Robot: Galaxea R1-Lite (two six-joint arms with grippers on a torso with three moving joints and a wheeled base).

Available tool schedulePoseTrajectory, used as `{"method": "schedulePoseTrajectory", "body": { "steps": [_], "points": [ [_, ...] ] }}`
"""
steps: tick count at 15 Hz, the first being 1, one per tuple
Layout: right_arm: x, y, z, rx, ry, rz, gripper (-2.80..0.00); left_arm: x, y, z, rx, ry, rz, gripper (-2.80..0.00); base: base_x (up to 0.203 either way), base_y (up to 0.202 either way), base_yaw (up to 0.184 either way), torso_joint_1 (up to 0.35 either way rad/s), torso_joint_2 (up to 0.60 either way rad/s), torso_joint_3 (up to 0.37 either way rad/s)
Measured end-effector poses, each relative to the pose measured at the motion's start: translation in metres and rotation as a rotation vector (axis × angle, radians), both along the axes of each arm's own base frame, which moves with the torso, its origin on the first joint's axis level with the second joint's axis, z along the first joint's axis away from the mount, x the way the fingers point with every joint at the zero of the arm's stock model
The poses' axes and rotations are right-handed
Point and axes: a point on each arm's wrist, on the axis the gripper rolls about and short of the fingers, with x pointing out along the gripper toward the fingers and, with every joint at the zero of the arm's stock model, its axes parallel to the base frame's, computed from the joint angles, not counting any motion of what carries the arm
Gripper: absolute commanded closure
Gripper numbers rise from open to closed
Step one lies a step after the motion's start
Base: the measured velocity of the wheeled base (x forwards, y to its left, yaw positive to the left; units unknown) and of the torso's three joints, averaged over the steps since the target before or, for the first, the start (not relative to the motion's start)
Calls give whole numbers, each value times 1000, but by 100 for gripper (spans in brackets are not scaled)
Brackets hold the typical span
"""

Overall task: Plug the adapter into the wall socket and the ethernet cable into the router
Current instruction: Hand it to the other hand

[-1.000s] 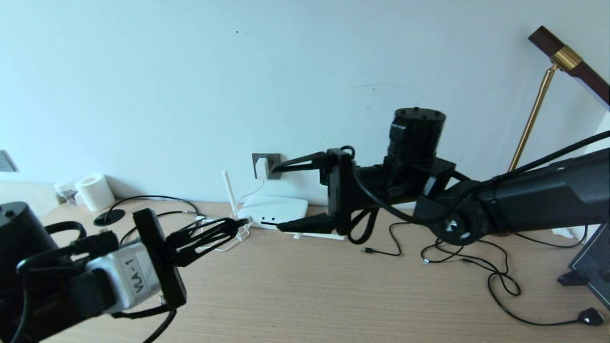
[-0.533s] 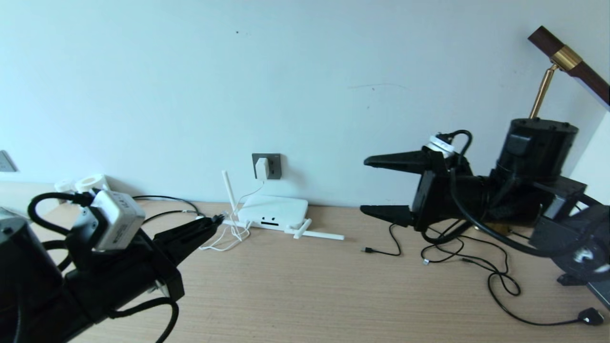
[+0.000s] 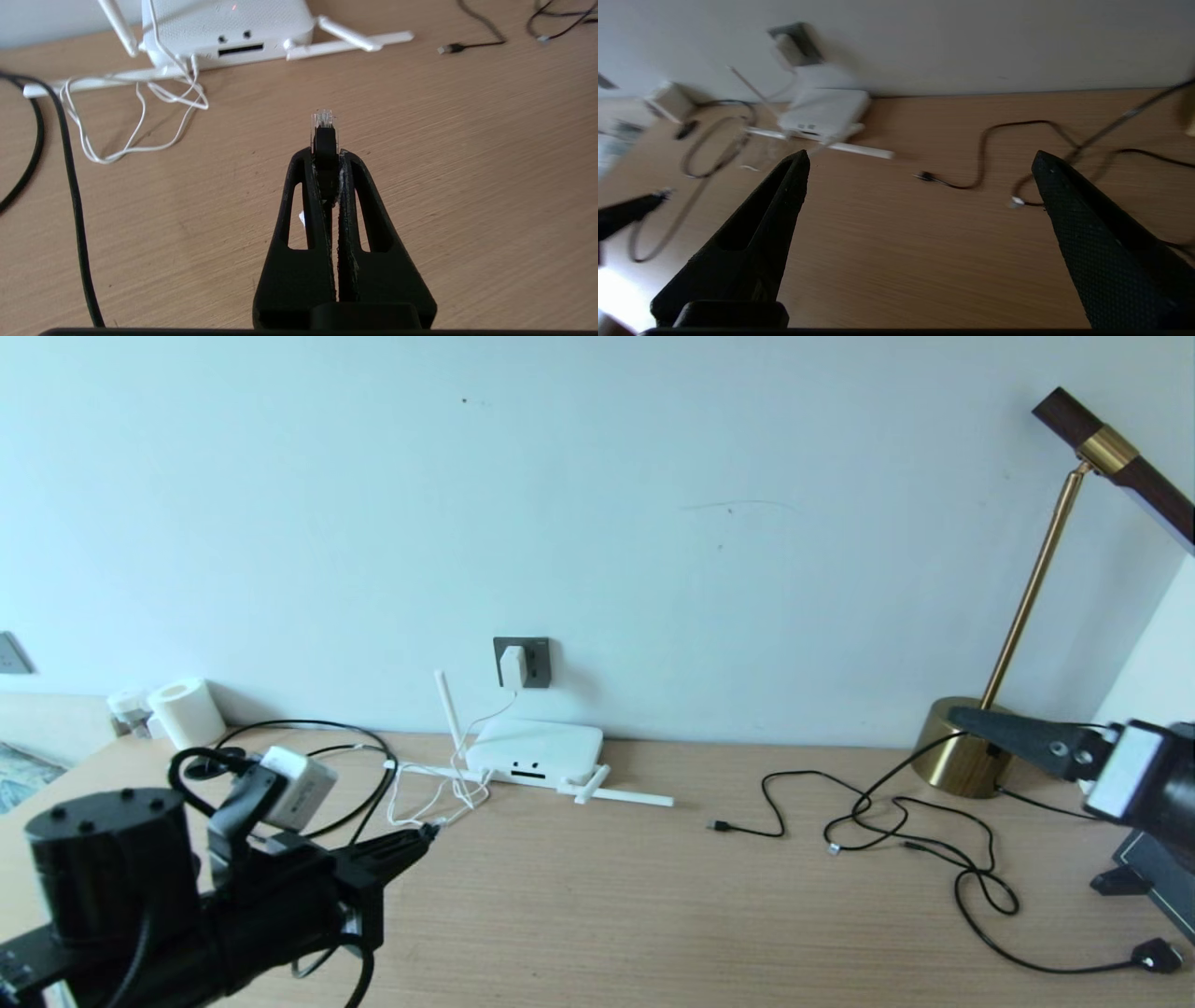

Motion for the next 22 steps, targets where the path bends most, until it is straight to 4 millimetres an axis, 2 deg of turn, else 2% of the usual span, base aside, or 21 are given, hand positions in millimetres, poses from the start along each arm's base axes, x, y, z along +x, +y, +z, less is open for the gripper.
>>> {"method": "schedulePoseTrajectory", "body": {
  "steps": [2, 4, 7, 10, 13, 16, 18, 22],
  "points": [
    [-37, -17, -13, -196, -12, -88, -280, 11, -4, -10, 34, 38, 46, 0, 0, 0, 0, 0, 0, 0],
    [-70, -29, -40, -350, -4, -159, -280, 27, -10, -16, 59, 54, 82, 0, 0, 0, 0, 0, 0, 0],
    [-101, -38, -83, -508, 53, -305, -280, 49, -24, -25, 87, 68, 99, 0, 0, 0, 0, 0, 0, 0],
    [-121, -41, -113, -554, 78, -384, -280, 73, -42, -39, 107, 57, 113, 0, 0, 0, 0, 0, 0, 0],
    [-137, -42, -128, -570, 15, -381, -280, 100, -60, -65, 122, 21, 160, 0, 0, 0, 0, 0, 0, 0],
    [-153, -39, -140, -548, -32, -261, -280, 126, -77, -89, 130, -21, 220, 0, 0, 0, 0, 0, 0, 0],
    [-162, -38, -146, -543, -59, -209, -280, 133, -85, -101, 135, 1, 235, 0, 0, 0, 0, 0, 0, 0],
    [-174, -38, -147, -515, -190, -278, -280, 144, -102, -107, 78, 110, 279, 0, 0, 0, 0, 0, 0, 0]
  ]
}}
